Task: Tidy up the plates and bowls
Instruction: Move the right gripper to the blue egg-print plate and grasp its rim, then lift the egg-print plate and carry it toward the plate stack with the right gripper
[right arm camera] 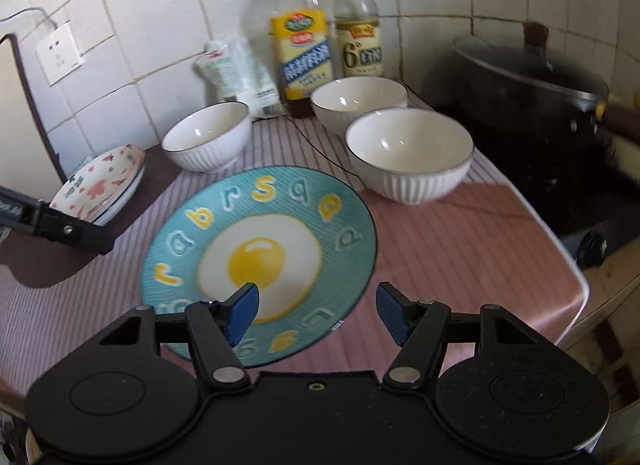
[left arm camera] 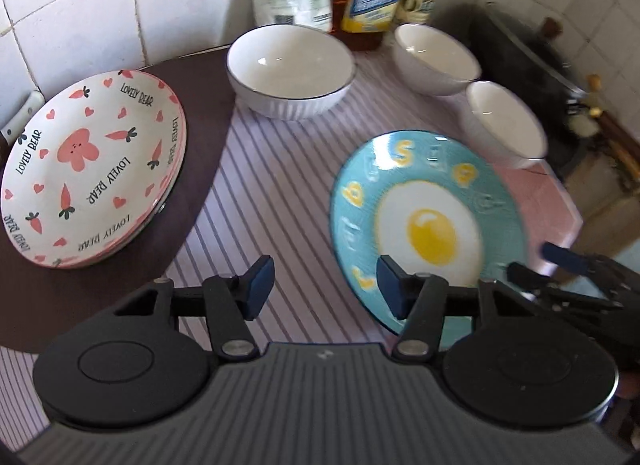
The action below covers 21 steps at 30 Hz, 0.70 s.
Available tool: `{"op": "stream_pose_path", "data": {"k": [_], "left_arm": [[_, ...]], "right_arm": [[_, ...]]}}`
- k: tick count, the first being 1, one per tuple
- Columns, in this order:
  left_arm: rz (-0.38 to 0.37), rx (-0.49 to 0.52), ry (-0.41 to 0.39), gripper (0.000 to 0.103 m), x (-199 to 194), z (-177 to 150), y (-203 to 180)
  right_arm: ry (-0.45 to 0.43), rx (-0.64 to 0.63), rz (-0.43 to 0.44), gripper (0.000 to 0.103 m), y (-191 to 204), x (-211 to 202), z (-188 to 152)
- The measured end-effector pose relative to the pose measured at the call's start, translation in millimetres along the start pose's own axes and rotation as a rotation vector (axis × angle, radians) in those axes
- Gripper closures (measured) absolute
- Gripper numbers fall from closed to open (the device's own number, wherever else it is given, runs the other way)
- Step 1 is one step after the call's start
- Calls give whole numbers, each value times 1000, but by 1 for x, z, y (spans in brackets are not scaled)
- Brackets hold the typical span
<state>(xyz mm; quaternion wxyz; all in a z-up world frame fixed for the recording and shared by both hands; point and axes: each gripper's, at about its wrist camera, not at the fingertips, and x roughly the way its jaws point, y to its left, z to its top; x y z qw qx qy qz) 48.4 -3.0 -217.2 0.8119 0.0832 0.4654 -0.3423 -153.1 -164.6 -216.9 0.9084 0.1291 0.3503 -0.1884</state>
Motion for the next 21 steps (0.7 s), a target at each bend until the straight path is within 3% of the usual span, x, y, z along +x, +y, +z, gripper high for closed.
{"op": "stream_pose_path", "data": {"k": [3, 7, 12, 15, 17, 21], "left_arm": [[-18, 0, -26, 49, 16, 1, 2], [-58, -37, -49, 52, 27, 4, 2], [-74, -57, -15, 58, 44, 8, 1], [-84, -55, 8, 79, 51, 9, 1], [-119, -67, 44, 82, 56, 9, 3], [-150, -100, 61, 84, 59, 9, 6]], "right_arm": [[-12, 5, -61, 33, -5, 16, -10], [-29, 69, -15, 33, -12, 24, -14], [-37, 148, 41, 33, -17, 28, -9], [-28, 178, 86, 41, -18, 32, -5], [-15, 161, 103, 48, -15, 36, -3], [14, 158, 109, 48, -14, 40, 2]]}}
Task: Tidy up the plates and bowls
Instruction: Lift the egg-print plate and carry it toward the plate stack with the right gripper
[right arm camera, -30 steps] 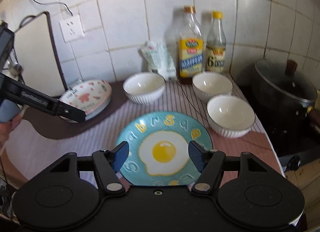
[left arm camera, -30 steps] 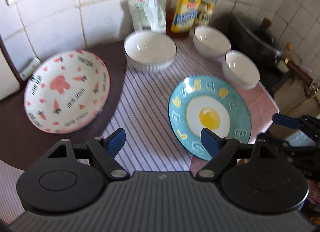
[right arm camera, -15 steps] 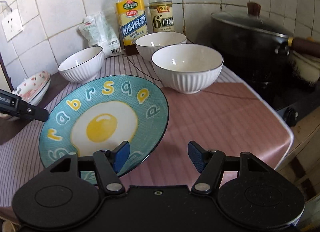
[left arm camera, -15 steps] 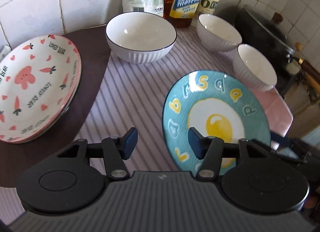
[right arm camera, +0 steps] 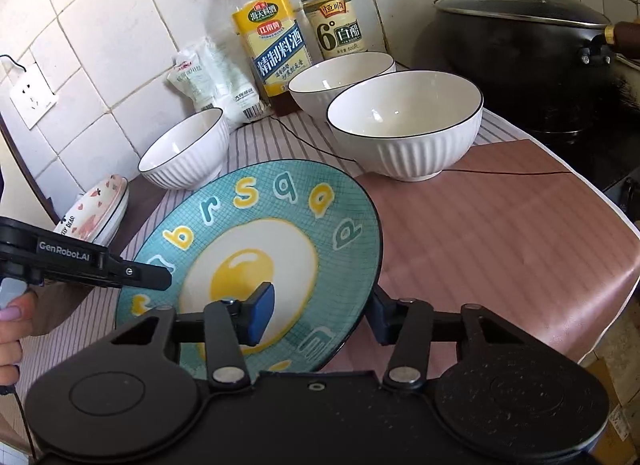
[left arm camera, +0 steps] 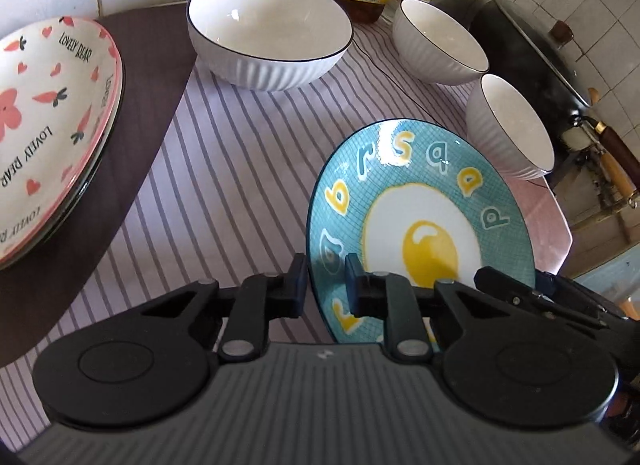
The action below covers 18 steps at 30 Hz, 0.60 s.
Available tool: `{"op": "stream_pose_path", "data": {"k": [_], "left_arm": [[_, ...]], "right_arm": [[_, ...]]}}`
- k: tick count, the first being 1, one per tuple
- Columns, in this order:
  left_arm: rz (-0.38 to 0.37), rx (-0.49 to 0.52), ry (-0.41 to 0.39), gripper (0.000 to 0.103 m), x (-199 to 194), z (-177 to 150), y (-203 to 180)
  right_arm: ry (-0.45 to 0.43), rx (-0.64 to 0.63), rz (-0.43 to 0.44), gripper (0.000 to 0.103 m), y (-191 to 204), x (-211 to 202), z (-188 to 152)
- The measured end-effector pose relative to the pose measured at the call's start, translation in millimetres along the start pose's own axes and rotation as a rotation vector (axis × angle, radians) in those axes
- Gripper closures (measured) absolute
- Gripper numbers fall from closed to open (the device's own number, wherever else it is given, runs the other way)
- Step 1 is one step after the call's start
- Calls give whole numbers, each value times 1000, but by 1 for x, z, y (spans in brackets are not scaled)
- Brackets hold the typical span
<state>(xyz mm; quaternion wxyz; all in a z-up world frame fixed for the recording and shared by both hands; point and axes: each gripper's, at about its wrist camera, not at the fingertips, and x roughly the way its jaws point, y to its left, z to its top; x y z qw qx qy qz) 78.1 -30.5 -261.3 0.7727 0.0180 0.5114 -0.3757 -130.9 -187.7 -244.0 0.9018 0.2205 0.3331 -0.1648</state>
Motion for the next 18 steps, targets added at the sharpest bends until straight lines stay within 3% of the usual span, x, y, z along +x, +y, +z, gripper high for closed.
{"op": "stream_pose_path", "data": {"k": [3, 9, 11, 15, 18], "left_arm": [[12, -19, 5, 84, 2, 2, -3], [12, -42, -13, 83, 0, -1, -1], [13, -105, -8, 84, 0, 0, 2], [23, -105, 21, 84, 1, 5, 0], [26, -143, 47, 84, 2, 10, 3]], "right_arm": [[28, 11, 14, 47, -2, 2, 6], [-18, 9, 2, 47, 0, 3, -1], [-29, -3, -20, 47, 4, 4, -2], [-38, 4, -28, 47, 3, 4, -2], [-26, 5, -51, 65, -2, 3, 1]]}}
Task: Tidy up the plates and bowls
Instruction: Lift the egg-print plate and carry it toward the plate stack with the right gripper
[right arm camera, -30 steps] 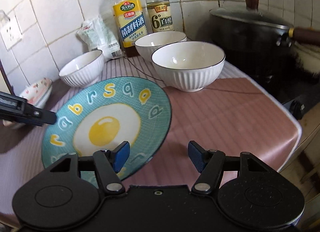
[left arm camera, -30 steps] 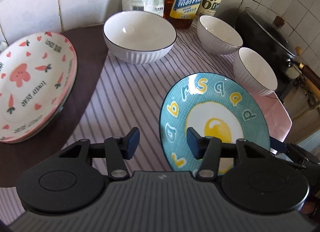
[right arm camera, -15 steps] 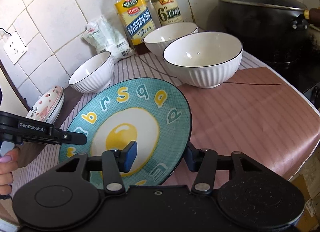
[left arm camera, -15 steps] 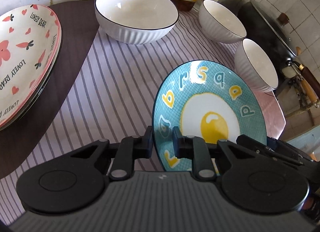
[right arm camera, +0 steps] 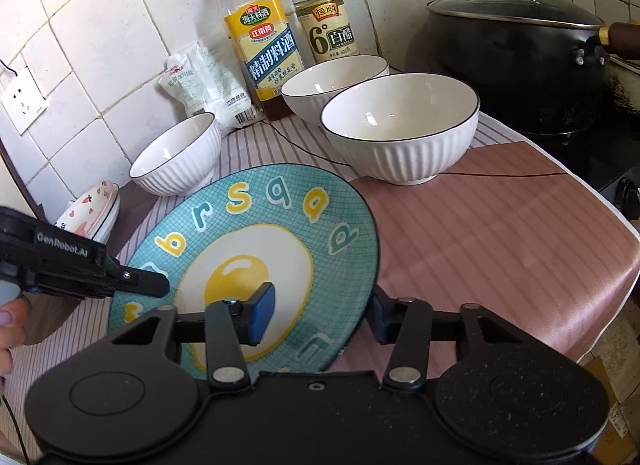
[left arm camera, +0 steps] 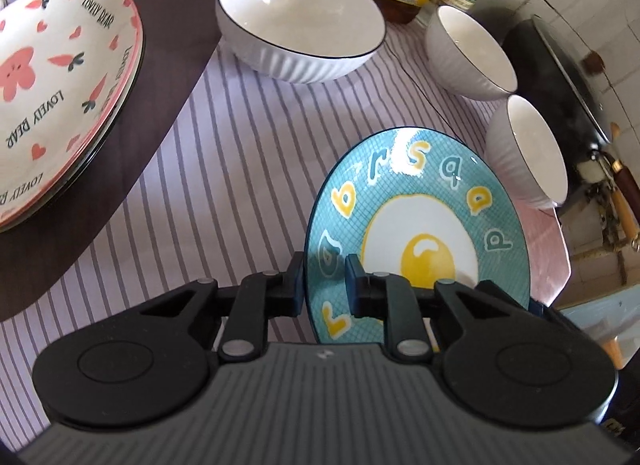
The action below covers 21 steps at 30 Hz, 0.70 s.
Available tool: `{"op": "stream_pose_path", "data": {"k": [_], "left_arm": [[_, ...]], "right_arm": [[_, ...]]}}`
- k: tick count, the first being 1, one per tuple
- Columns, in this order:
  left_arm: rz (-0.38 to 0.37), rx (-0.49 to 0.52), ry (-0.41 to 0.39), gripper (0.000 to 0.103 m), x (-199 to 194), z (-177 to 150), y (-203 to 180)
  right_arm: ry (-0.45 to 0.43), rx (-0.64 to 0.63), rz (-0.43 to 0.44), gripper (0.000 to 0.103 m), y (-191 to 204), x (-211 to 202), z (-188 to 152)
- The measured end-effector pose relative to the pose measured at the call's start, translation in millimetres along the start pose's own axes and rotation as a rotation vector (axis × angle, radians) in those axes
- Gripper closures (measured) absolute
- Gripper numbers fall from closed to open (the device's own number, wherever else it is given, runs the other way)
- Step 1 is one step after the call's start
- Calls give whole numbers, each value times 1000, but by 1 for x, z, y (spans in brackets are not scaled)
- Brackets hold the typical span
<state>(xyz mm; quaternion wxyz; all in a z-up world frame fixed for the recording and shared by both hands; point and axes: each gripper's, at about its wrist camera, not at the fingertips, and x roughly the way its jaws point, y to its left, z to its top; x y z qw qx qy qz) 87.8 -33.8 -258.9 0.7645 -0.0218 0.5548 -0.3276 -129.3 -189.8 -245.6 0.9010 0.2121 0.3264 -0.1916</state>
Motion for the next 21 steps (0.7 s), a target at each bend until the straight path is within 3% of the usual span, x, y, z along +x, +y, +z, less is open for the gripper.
{"op": "stream_pose_path", "data": {"k": [2, 5, 7, 13, 21], "left_arm": [[10, 19, 9, 84, 0, 1, -3], [-1, 32, 31, 83, -1, 3, -8], [-7, 37, 17, 84, -6, 4, -10], [-34, 32, 32, 84, -9, 5, -6], [11, 29, 34, 84, -25, 6, 3]], "right_arm": [[7, 43, 20, 76, -10, -1, 3], [-15, 65, 9, 80, -11, -8, 4], [-43, 9, -19, 81, -2, -15, 5], [3, 49, 25, 80, -7, -18, 13], [22, -27, 82, 80, 8, -19, 15]]}}
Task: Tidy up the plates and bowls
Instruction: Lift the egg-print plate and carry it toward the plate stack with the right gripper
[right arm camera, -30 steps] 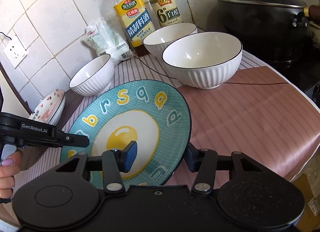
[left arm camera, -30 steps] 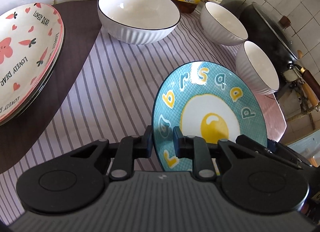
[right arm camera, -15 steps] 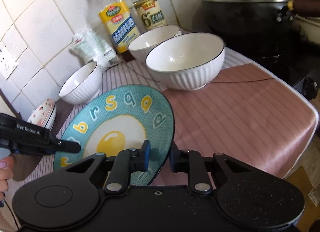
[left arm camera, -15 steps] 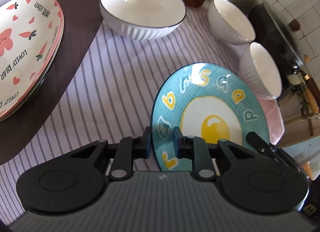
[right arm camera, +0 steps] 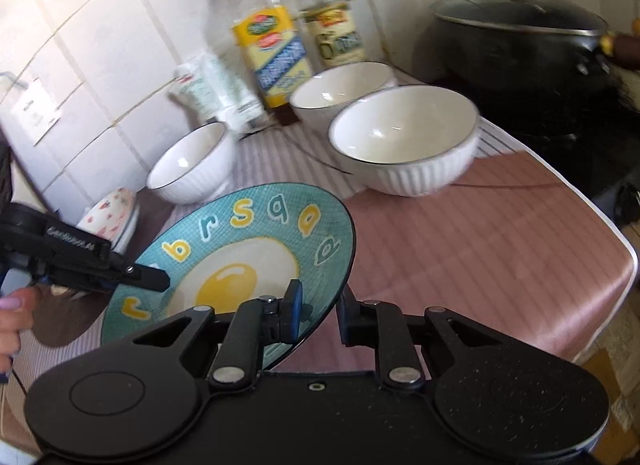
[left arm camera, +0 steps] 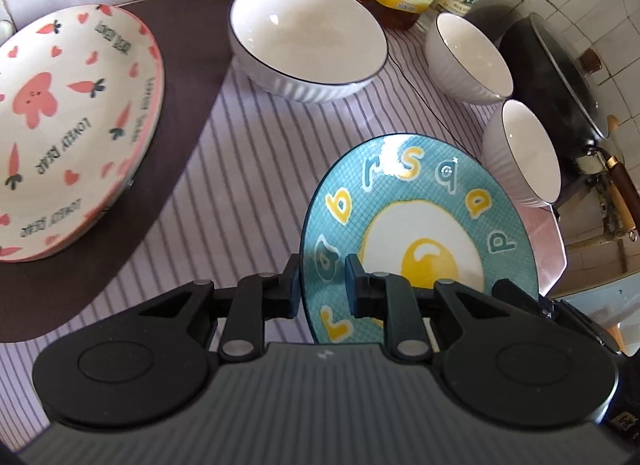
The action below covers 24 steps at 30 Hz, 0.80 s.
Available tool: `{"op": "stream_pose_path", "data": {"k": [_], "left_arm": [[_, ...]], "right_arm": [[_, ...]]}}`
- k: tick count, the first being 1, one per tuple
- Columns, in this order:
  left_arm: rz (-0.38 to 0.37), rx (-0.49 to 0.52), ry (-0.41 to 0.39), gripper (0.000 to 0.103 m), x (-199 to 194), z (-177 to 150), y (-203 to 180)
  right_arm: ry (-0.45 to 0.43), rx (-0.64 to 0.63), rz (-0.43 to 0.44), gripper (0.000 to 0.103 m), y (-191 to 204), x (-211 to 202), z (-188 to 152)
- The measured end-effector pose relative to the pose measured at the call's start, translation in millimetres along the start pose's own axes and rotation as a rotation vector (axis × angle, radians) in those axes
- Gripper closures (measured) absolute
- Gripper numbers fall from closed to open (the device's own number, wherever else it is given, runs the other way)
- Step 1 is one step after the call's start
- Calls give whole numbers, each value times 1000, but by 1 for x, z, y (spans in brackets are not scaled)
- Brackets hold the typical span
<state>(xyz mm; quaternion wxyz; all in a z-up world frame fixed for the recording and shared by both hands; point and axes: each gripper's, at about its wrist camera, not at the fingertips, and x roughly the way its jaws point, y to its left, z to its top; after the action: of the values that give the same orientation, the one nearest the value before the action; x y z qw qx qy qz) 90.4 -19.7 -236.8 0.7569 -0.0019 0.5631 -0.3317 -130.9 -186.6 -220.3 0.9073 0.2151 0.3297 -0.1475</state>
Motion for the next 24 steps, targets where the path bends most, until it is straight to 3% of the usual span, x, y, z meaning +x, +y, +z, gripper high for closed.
{"op": "stream_pose_path", "data": {"k": [5, 16, 24], "left_arm": [[-5, -10, -11, 84, -20, 0, 7], [9, -44, -146, 84, -93, 1, 25], [32, -96, -249, 82, -145, 3, 61]], "right_arm": [[4, -23, 37, 80, 9, -5, 7], [-54, -120, 125, 80, 50, -24, 33], [-95, -211, 210, 81, 93, -27, 62]]}}
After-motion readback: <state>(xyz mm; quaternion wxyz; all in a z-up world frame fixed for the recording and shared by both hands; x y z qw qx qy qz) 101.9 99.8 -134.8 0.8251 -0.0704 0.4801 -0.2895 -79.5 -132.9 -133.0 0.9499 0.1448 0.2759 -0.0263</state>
